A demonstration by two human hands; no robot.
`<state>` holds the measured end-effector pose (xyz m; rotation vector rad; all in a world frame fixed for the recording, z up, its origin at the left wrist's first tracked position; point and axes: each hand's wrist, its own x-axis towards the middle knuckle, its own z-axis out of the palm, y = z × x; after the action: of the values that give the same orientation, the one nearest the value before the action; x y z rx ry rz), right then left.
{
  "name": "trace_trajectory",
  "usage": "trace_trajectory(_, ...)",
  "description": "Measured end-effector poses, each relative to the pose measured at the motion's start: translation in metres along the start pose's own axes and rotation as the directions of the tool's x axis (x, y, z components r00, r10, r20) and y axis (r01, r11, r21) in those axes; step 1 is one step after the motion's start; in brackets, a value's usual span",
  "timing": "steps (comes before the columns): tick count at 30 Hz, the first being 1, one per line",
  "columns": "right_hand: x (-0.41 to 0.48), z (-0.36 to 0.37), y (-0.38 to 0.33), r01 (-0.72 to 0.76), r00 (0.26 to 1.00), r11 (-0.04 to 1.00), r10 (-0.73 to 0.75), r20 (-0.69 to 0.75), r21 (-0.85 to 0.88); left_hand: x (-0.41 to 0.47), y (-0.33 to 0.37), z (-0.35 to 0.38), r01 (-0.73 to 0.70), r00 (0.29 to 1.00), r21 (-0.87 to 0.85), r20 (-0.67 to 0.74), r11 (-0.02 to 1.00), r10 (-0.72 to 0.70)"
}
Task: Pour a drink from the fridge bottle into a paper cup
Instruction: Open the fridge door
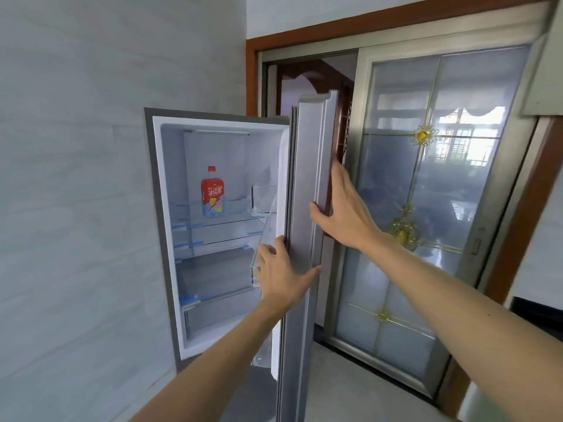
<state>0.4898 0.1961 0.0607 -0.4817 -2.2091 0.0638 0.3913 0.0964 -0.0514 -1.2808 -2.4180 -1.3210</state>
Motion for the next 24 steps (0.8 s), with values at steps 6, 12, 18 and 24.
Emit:
trace_trajectory(6,-0.021,-0.037,0.033,-0.068,0.998,0.996,0.067,-0.021,-0.057,0.0,0.009,0.024,-0.161,0.973,-0.273,0.117,0.949,0.199)
trace_trajectory(12,-0.041,-0.056,0.068,-0.191,0.981,0.973,0.186,-0.048,-0.133,0.0,0.025,0.041,-0.173,0.941,-0.462,0.185,0.87,0.285)
trace_trajectory(18,-0.059,-0.076,0.09,-0.158,0.987,0.889,0.14,-0.074,-0.43,0.003,0.048,0.058,-0.186,0.873,-0.472,0.323,0.862,0.365)
trace_trajectory(24,-0.073,-0.084,0.106,-0.216,0.961,0.845,0.272,0.045,-0.489,0.013,0.082,0.081,-0.102,0.793,-0.523,0.471,0.846,0.386)
